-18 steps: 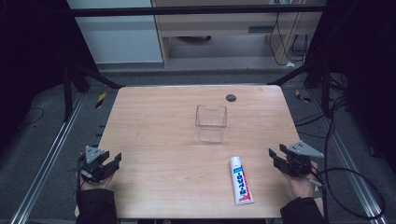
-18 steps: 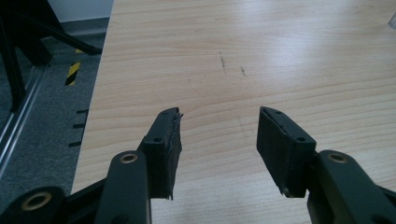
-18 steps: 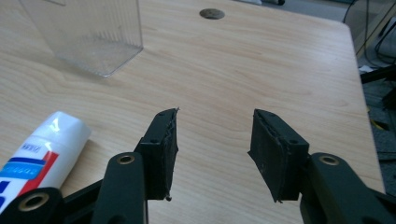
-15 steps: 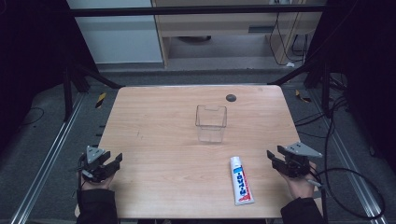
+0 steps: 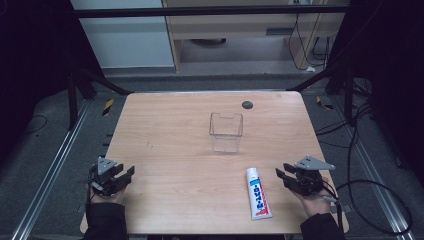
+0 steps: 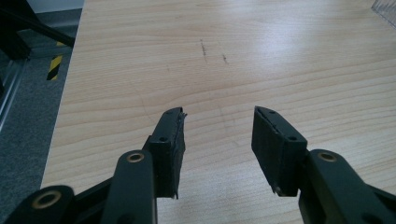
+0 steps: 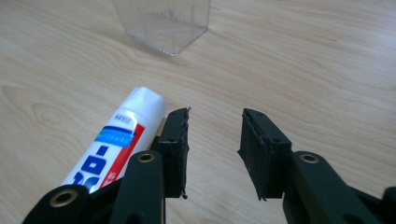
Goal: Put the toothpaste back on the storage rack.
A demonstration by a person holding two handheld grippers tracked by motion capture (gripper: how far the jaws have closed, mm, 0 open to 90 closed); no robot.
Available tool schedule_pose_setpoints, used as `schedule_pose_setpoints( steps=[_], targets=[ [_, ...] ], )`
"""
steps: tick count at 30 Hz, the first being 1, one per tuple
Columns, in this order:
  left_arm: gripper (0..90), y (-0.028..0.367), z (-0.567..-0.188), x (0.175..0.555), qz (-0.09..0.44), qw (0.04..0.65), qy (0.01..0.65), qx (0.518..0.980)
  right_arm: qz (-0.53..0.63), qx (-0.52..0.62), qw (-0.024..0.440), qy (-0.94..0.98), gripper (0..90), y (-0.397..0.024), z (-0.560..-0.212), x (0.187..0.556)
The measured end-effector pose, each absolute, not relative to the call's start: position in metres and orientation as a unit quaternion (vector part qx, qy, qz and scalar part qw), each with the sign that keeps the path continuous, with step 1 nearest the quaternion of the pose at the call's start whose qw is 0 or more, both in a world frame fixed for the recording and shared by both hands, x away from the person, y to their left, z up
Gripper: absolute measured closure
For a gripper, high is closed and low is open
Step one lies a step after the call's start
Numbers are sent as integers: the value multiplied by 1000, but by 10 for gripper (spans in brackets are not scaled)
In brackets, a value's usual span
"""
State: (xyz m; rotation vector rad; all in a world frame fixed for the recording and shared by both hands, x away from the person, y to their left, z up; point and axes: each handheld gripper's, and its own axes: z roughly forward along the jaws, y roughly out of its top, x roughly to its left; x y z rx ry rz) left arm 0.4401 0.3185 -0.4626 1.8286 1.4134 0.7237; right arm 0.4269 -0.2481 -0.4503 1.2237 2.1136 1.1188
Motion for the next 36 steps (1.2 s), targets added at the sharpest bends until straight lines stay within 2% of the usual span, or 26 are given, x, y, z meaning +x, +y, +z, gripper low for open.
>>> schedule_pose_setpoints(
  steps=[16,22,36],
  targets=[
    [535,313,-467,442,269,344,541,719,389,404,172,810,857,-232,-456,404],
    [529,313,-467,441,272,342,541,719,372,395,154,826,896,-228,-463,399],
    [520,312,-467,442,274,337,540,721,333,380,112,856,900,-221,-480,392]
  ],
)
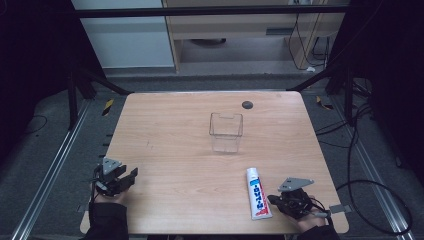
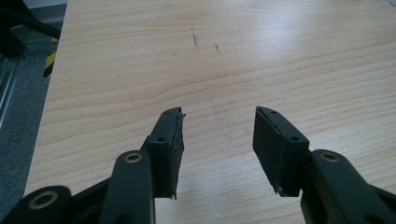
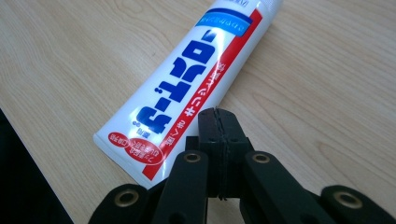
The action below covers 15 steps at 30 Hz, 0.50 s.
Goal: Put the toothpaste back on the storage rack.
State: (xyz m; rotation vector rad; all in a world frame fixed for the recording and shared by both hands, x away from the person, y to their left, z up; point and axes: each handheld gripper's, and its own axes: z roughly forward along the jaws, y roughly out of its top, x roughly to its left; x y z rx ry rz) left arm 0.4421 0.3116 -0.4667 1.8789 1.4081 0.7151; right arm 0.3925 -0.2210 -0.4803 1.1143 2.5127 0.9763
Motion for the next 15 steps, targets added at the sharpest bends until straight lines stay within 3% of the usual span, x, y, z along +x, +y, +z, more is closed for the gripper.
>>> schedule_pose_setpoints(
  steps=[15],
  targets=[
    [505,312,-466,442,277,335,540,721,332,370,87,863,900,-212,-485,393]
  ],
)
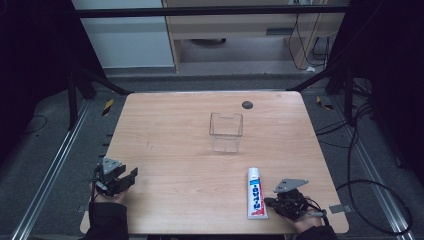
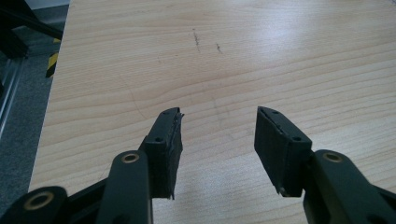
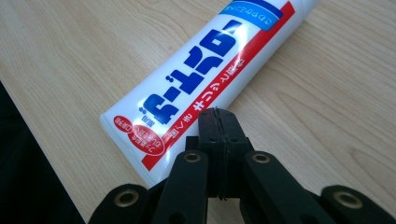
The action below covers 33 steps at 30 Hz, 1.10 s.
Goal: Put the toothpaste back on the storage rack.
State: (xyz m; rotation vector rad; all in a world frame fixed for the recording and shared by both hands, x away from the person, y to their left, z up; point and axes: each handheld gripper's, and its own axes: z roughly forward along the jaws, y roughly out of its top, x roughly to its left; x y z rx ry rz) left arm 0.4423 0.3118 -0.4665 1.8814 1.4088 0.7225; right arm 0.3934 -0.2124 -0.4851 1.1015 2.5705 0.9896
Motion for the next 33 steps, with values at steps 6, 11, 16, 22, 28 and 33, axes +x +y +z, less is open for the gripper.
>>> schedule_pose_setpoints(
  steps=[6,11,16,22,28,33],
  targets=[
    [502,312,-466,442,279,333,539,721,346,364,79,861,900,-204,-486,394],
    [499,311,-467,443,279,332,539,722,357,359,79,859,900,-195,-488,394],
    [496,311,-467,443,280,331,537,723,360,360,82,857,899,-191,-488,396],
    [495,310,-466,443,282,331,536,724,363,356,83,857,899,-186,-489,399],
    [492,310,-466,444,283,330,536,724,366,354,82,857,899,-182,-489,401],
    [491,310,-467,444,283,330,536,724,364,352,83,858,898,-176,-489,406]
  ],
)
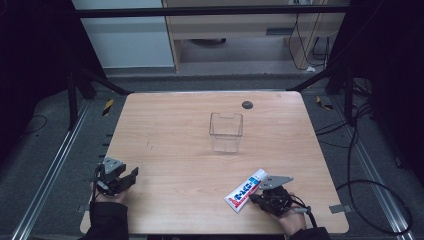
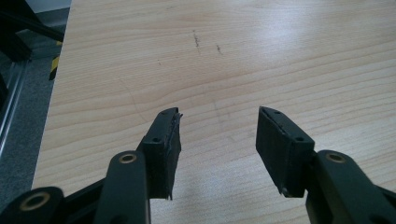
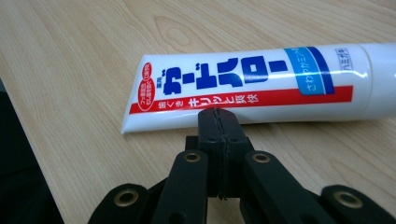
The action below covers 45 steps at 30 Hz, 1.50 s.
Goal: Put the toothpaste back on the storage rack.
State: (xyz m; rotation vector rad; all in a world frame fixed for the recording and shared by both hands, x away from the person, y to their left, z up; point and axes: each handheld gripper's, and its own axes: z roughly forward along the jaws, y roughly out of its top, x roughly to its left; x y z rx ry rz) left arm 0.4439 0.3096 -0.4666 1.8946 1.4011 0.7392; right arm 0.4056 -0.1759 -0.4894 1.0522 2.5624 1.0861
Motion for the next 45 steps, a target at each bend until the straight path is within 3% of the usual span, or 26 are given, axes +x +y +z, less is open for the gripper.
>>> schedule_pose_setpoints(
  steps=[12,24,31,45],
  targets=[
    [488,310,-467,445,282,330,536,724,378,351,98,851,897,-178,-480,411],
    [488,309,-468,446,282,326,534,727,406,403,166,803,898,-203,-458,454],
    [488,309,-468,446,282,325,534,728,378,418,163,810,898,-205,-470,483],
    [488,309,-468,446,282,326,534,727,349,415,148,827,896,-211,-476,484]
  ],
)
